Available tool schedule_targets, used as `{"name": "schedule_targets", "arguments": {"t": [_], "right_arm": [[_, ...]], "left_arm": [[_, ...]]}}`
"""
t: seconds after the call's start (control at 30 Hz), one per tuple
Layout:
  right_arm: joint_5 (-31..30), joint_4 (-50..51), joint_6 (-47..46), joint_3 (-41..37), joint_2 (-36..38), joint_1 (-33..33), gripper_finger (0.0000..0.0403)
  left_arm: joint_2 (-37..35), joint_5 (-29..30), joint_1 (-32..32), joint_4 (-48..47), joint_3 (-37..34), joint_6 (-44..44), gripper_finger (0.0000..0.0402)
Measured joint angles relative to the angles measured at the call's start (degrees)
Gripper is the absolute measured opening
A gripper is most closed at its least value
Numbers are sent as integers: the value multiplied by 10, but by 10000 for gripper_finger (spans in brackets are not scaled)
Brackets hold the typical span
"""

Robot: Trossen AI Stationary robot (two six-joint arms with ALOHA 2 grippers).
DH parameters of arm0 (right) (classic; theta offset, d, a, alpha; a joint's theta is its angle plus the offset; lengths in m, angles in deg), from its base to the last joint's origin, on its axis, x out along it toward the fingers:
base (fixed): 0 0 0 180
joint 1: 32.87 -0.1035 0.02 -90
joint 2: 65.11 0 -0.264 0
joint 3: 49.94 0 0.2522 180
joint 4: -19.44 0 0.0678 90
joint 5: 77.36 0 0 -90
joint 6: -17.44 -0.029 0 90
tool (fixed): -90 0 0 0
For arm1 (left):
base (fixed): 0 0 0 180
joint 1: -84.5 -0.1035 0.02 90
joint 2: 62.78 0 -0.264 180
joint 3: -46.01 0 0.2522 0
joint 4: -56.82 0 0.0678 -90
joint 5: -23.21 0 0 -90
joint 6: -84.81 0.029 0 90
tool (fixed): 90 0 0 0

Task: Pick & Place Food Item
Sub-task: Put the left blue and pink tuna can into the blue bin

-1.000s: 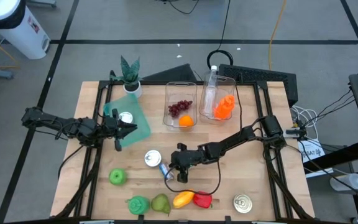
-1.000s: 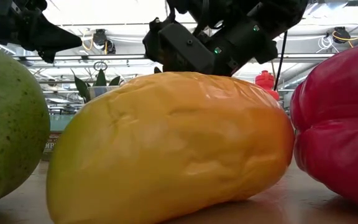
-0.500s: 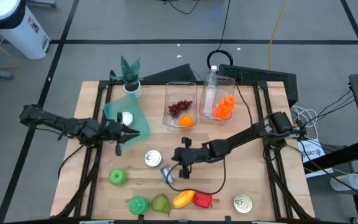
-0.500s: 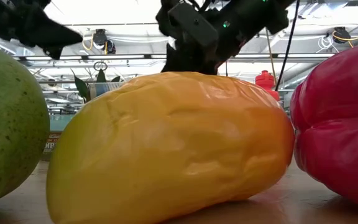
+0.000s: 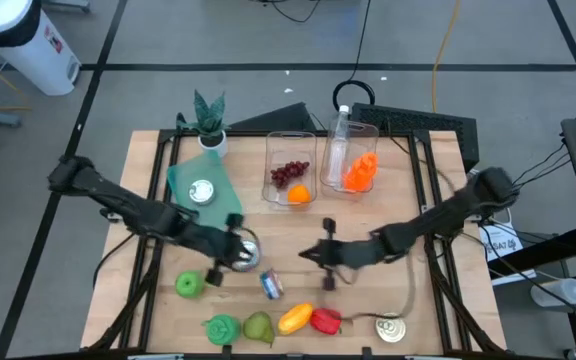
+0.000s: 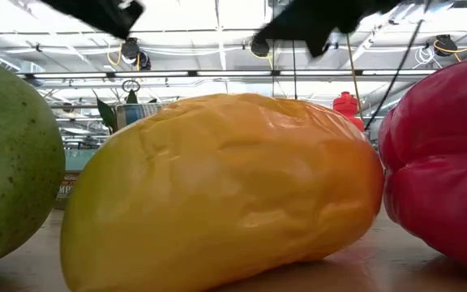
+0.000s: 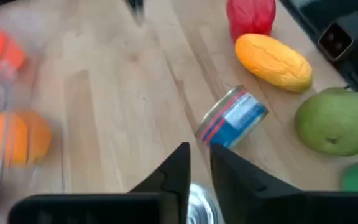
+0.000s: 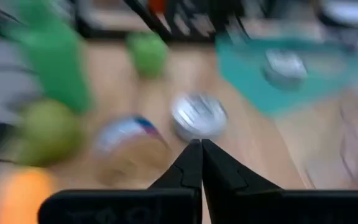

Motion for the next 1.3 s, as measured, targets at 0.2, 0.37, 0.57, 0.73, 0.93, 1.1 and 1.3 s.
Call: {"name": "schedule_targets", "arguments": {"t": [0.2, 0.37, 0.57, 0.73, 0.93, 1.1, 1.3], "right_arm": [[-9, -120, 36, -134, 137, -37, 0], [-8, -141, 15, -192, 194, -41, 0], [-7, -141, 14, -199, 203, -41, 0], [-6, -140, 7, -199, 202, -41, 0], [-6, -142, 7, -199, 202, -41, 0], [-6, -146, 7, -199, 202, -41, 0], [-6, -143, 7, -199, 202, -41, 0]], "left_arm": [[151, -35, 22, -44, 136, 93, 174], [234, -91, 26, -105, 235, 149, 295], [300, -18, 39, -152, 292, 194, 391], [336, 18, 46, -180, 293, 207, 369], [356, 19, 58, -186, 293, 224, 394], [371, 13, 53, -163, 293, 246, 392], [396, -13, 34, -147, 293, 264, 391]]}}
